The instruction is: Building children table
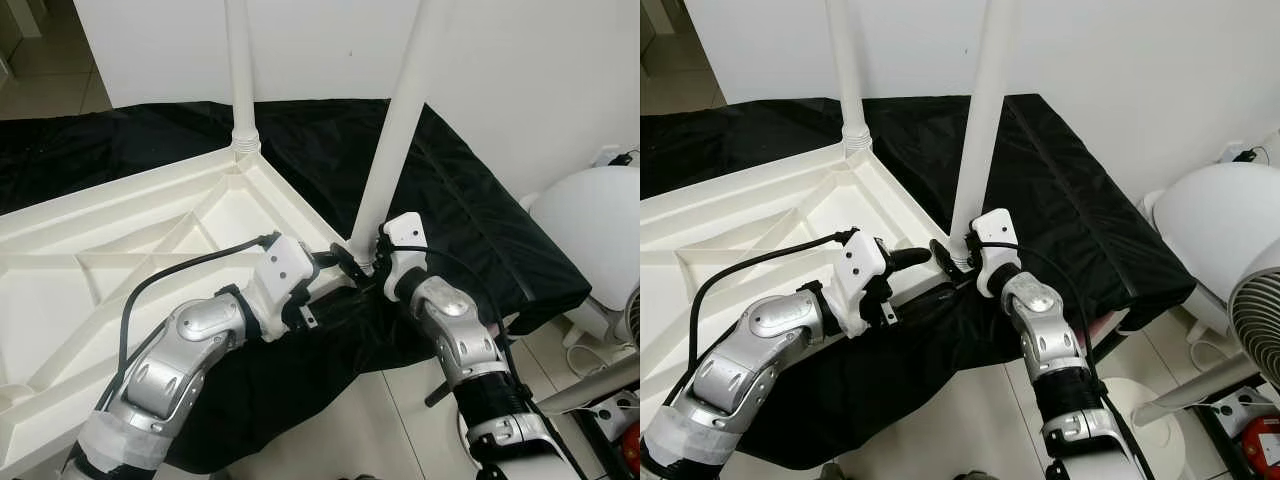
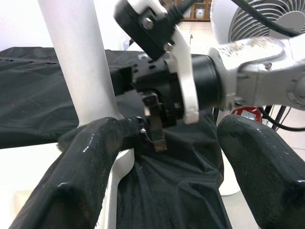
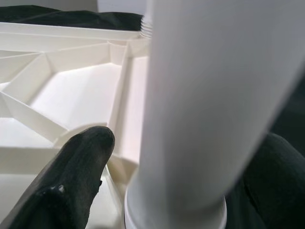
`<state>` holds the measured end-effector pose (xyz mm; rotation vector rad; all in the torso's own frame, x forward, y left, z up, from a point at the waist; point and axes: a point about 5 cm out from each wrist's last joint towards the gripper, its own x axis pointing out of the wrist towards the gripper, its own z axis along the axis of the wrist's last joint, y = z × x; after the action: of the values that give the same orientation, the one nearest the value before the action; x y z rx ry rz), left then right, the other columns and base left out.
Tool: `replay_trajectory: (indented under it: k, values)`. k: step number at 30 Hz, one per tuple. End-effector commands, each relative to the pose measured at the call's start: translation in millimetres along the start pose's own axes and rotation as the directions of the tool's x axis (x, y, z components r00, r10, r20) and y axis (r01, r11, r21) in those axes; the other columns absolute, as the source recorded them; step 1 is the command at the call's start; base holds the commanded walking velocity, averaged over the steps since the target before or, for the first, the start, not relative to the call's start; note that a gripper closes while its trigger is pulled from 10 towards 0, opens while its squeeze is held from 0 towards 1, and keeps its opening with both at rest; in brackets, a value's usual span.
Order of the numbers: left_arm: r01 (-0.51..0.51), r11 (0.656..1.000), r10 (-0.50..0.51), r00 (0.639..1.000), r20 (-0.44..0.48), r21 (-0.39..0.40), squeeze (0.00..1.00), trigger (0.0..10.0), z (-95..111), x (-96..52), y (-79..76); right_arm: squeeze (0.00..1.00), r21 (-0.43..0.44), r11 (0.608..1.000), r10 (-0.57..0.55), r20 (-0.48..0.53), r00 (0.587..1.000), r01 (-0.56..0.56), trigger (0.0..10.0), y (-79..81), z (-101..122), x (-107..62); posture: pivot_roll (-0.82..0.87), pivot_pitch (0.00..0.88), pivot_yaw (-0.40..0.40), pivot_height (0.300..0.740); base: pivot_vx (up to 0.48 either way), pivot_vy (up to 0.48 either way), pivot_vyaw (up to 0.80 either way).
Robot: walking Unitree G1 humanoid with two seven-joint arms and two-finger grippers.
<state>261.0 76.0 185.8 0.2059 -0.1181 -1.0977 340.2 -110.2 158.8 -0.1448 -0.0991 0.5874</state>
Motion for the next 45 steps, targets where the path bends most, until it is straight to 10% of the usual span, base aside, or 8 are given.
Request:
replay_trajectory:
  k: [1,11,12,14,24,26,27,45]
  values:
    - [-0.008,1.0,0.008,1.0,0.0,0.025,0.0,10.0,2.0,0.0,2.2,0.0,0.003,1.0,0.014,-0.006,1.0,-0.014,10.0,0.2,-3.1,-0.8,0.05,0.054,-0.034,0.74,0.0,0.0,0.0]
    - [-0.013,0.999,0.013,1.0,0.005,0.036,0.0,10.0,4.1,0.5,4.0,0.0,-0.079,0.991,0.106,-0.056,0.993,-0.11,10.0,-9.0,-1.2,12.7,0.07,0.048,-0.042,0.74,0.0,0.0,0.0]
    - [-0.015,0.999,0.014,1.0,0.005,0.037,0.0,10.0,4.3,0.1,4.0,0.0,-0.08,0.99,0.114,-0.062,0.992,-0.119,4.6,-9.4,-2.8,13.0,0.07,0.05,-0.044,0.74,0.0,0.0,0.0]
    - [-0.017,0.999,0.016,1.0,0.006,0.038,0.0,10.0,4.5,-0.2,3.7,0.0,-0.079,0.989,0.122,-0.067,0.99,-0.127,0.0,-9.5,-4.8,12.2,0.07,0.05,-0.044,0.74,0.0,0.0,0.0]
    - [-0.014,0.999,0.014,1.0,0.007,0.04,0.0,10.0,4.8,0.4,3.0,0.0,-0.054,0.991,0.117,-0.086,0.989,-0.121,0.0,-13.7,-13.1,9.2,0.07,0.046,-0.042,0.74,0.0,0.0,0.0]
    - [-0.012,0.999,0.012,1.0,0.008,0.041,0.0,10.0,4.8,0.6,3.0,0.0,-0.04,0.993,0.107,-0.084,0.991,-0.111,1.7,-14.0,-13.7,8.7,0.07,0.045,-0.041,0.74,0.0,0.0,0.0]
    - [-0.01,0.999,0.009,1.0,0.008,0.042,0.0,10.0,5.0,1.0,3.1,0.0,-0.025,0.995,0.096,-0.08,0.992,-0.099,10.0,-14.5,-13.9,8.9,0.07,0.045,-0.041,0.74,0.0,0.0,0.0]
    - [-0.004,0.999,0.003,1.0,0.01,0.04,0.0,10.0,2.4,2.6,2.3,0.0,0.172,0.919,-0.348,-0.06,0.935,0.354,10.0,8.3,-8.1,9.0,0.05,0.035,-0.05,0.74,0.0,0.0,0.0]
